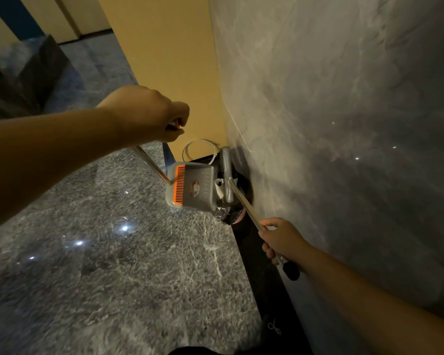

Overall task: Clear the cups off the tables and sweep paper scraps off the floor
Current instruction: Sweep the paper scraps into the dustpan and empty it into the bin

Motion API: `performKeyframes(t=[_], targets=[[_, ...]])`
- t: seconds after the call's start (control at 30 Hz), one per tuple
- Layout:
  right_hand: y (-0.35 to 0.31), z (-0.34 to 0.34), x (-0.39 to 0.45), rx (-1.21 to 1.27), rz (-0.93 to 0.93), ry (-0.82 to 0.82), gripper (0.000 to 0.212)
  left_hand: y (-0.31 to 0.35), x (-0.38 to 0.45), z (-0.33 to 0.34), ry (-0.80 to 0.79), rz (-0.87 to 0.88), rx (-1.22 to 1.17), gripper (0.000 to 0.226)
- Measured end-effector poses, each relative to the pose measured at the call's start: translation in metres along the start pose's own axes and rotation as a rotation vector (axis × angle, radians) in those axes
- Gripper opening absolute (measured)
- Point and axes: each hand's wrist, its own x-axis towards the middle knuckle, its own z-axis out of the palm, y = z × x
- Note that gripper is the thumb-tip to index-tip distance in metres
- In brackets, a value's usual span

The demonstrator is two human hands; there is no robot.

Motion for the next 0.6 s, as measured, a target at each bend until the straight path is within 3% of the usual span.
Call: performKeyframes(t=[0.4, 0.6], targets=[[-0.004, 0.017, 0.009, -0.053, -0.035, -0.032, 0.023, 0.003, 0.004, 0.003, -0.037, -0.015, -0.026, 0.026], [0.000, 0.009, 0.020, -0.097, 0.044, -0.010, 0.030, -0.021, -0.011, -0.006, 0.043, -0.064, -0.037, 0.027]])
